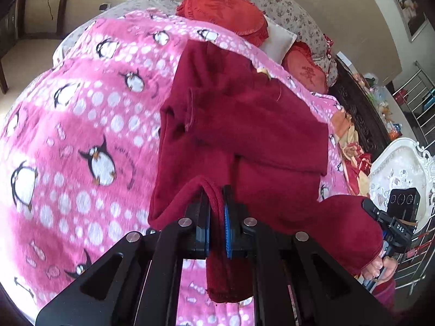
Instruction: Fold small clothes
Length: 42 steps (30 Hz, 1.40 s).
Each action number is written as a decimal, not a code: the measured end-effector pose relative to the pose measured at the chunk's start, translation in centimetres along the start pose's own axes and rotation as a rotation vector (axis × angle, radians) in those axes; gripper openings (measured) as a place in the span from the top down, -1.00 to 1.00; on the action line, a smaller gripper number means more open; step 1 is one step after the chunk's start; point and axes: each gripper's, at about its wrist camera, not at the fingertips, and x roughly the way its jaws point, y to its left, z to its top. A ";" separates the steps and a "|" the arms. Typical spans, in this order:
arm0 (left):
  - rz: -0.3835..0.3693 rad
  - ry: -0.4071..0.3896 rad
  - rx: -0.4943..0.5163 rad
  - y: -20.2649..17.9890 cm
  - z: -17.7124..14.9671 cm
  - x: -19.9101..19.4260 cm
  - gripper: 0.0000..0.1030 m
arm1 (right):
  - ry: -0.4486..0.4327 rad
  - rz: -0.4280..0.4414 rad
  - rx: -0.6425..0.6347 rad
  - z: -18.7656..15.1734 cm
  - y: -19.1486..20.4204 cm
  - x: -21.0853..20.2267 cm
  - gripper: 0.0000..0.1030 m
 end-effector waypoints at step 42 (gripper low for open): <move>0.022 -0.164 -0.090 2.2 20.1 7.4 -0.50 | -0.132 -0.188 -0.002 18.0 -5.7 2.7 0.36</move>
